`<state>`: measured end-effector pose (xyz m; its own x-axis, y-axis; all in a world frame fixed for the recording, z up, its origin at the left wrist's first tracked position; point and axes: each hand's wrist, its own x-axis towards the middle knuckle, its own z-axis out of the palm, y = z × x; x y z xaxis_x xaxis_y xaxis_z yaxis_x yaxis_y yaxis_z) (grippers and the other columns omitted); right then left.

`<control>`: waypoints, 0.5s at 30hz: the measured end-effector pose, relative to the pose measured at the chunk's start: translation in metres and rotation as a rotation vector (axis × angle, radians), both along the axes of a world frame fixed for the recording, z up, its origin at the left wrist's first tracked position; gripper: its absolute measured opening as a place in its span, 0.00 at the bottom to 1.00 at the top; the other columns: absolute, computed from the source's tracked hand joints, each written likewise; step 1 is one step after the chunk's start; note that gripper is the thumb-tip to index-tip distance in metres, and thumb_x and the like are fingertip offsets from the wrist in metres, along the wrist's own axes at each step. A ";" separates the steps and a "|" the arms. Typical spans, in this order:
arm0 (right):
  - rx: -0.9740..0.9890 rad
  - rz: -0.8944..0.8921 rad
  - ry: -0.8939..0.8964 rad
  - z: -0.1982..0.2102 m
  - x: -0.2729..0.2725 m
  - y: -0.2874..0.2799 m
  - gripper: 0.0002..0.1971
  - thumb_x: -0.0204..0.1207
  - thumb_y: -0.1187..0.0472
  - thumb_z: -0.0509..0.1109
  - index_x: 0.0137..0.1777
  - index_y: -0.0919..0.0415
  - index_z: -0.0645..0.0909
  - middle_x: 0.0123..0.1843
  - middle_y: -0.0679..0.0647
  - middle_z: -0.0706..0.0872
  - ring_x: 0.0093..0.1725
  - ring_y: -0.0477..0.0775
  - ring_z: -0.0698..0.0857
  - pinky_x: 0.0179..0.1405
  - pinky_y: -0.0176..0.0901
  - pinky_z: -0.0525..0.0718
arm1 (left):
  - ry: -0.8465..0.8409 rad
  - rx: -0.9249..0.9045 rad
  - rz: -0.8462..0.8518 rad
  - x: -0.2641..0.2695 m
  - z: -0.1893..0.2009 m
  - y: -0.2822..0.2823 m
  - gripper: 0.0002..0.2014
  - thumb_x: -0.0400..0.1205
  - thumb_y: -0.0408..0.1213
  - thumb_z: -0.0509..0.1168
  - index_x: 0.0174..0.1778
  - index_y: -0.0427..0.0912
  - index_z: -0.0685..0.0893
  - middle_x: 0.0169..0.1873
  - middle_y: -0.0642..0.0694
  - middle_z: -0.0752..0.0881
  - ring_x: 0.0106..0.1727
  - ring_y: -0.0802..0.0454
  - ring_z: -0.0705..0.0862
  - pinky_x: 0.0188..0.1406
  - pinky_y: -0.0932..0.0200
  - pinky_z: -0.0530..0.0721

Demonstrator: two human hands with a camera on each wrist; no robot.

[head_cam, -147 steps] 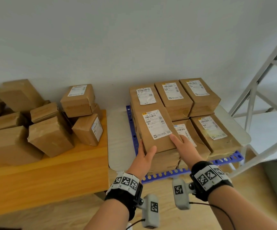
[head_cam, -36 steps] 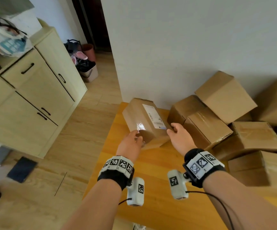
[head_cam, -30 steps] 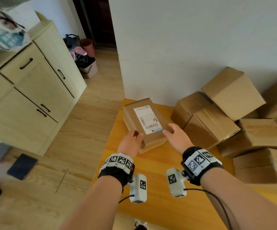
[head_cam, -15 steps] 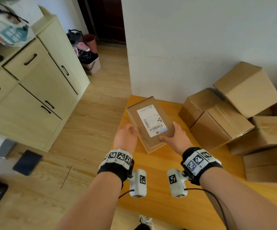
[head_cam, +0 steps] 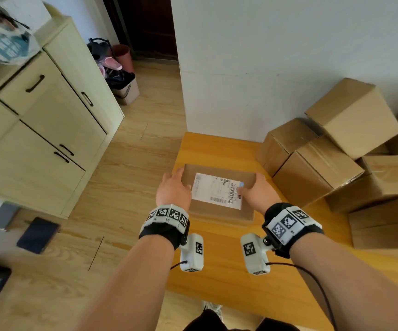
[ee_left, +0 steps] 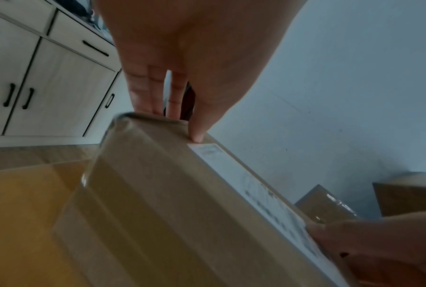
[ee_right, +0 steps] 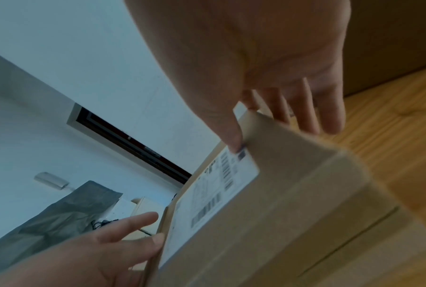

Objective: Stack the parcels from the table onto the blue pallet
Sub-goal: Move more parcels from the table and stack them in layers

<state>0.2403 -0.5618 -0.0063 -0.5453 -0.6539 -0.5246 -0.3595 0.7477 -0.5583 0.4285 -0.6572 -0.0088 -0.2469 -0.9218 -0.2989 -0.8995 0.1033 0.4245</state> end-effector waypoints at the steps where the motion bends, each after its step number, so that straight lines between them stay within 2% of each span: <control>1: 0.010 -0.030 0.001 0.000 -0.002 0.002 0.40 0.83 0.53 0.68 0.86 0.62 0.50 0.78 0.62 0.75 0.72 0.63 0.79 0.61 0.49 0.78 | 0.035 0.016 0.005 -0.001 0.000 0.004 0.28 0.86 0.37 0.59 0.82 0.55 0.63 0.69 0.43 0.78 0.64 0.42 0.80 0.55 0.48 0.83; 3: 0.031 -0.069 0.019 -0.002 -0.007 0.005 0.40 0.82 0.49 0.69 0.86 0.61 0.51 0.80 0.64 0.71 0.73 0.65 0.77 0.64 0.51 0.78 | 0.096 0.045 0.032 -0.003 -0.002 0.013 0.28 0.86 0.35 0.59 0.82 0.54 0.63 0.58 0.43 0.85 0.52 0.43 0.85 0.46 0.50 0.85; 6: 0.054 -0.109 0.064 -0.007 -0.012 0.010 0.43 0.78 0.43 0.71 0.85 0.61 0.54 0.80 0.65 0.67 0.74 0.69 0.73 0.71 0.62 0.76 | 0.120 0.101 0.085 -0.009 -0.006 0.022 0.29 0.83 0.33 0.58 0.81 0.51 0.61 0.50 0.41 0.86 0.44 0.41 0.87 0.40 0.50 0.86; 9: 0.034 -0.131 0.069 -0.009 -0.013 0.018 0.45 0.76 0.41 0.71 0.85 0.60 0.54 0.80 0.66 0.65 0.75 0.70 0.71 0.73 0.64 0.73 | 0.195 0.219 0.181 -0.015 -0.007 0.029 0.35 0.81 0.33 0.60 0.83 0.51 0.52 0.53 0.40 0.86 0.43 0.39 0.89 0.41 0.45 0.90; 11: 0.007 -0.153 0.066 -0.009 -0.013 0.025 0.46 0.76 0.41 0.72 0.85 0.60 0.53 0.79 0.66 0.66 0.74 0.71 0.71 0.72 0.64 0.74 | 0.254 0.325 0.263 -0.018 -0.007 0.034 0.40 0.82 0.33 0.61 0.85 0.52 0.45 0.60 0.38 0.84 0.40 0.40 0.90 0.35 0.48 0.90; 12: -0.006 -0.163 0.058 -0.009 -0.013 0.029 0.47 0.75 0.42 0.73 0.86 0.60 0.52 0.78 0.66 0.66 0.74 0.71 0.72 0.71 0.64 0.75 | 0.276 0.376 0.291 -0.018 -0.006 0.037 0.41 0.83 0.33 0.62 0.85 0.53 0.44 0.65 0.37 0.81 0.40 0.40 0.90 0.33 0.50 0.90; 13: -0.014 -0.174 0.044 -0.010 -0.013 0.032 0.48 0.75 0.42 0.73 0.86 0.60 0.51 0.78 0.66 0.66 0.73 0.70 0.73 0.70 0.63 0.76 | 0.282 0.395 0.297 -0.019 -0.004 0.041 0.41 0.82 0.34 0.62 0.85 0.53 0.44 0.70 0.37 0.75 0.44 0.40 0.89 0.35 0.51 0.89; 15: -0.029 -0.193 0.008 -0.009 -0.011 0.039 0.49 0.76 0.43 0.74 0.86 0.61 0.48 0.77 0.66 0.69 0.71 0.69 0.76 0.67 0.61 0.79 | 0.182 0.347 0.217 -0.021 0.000 0.046 0.39 0.81 0.36 0.61 0.85 0.53 0.49 0.76 0.39 0.64 0.62 0.37 0.81 0.50 0.48 0.85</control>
<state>0.2296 -0.5227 -0.0158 -0.6658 -0.5516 -0.5024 -0.2154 0.7869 -0.5783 0.4073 -0.6112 -0.0086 -0.1359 -0.8111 -0.5689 -0.7920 -0.2560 0.5542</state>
